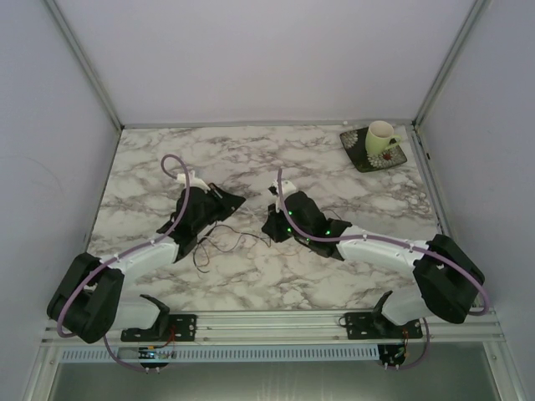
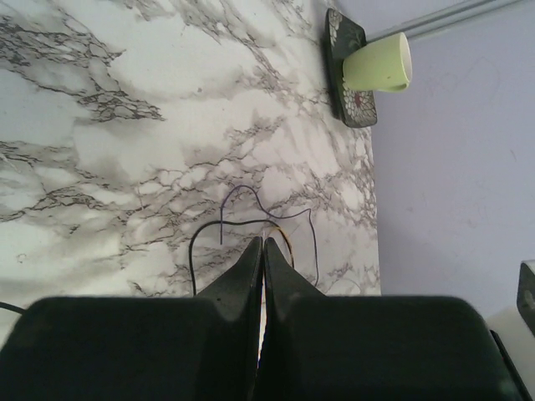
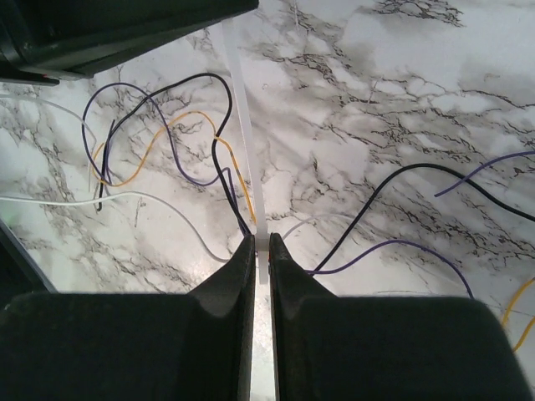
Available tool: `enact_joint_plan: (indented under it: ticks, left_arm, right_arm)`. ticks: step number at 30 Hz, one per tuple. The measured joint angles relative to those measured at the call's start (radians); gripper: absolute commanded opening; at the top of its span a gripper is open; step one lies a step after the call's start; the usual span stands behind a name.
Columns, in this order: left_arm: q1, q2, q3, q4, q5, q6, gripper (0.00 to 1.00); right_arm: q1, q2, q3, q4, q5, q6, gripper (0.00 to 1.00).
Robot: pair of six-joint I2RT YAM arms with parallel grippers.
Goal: Zip-tie the wires
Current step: Tie the cable at the center of the board.
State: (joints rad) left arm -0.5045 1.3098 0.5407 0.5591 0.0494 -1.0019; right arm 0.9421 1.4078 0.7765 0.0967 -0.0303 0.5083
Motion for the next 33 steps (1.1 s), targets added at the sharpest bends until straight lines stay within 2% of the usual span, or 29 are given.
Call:
enact_joint_plan:
  ticks: [33]
  left_arm:
    - [0.115,0.037,0.002,0.046,0.002,-0.010,0.00]
  right_arm:
    - [0.010,-0.036,-0.068,-0.009,0.014,0.035,0.00]
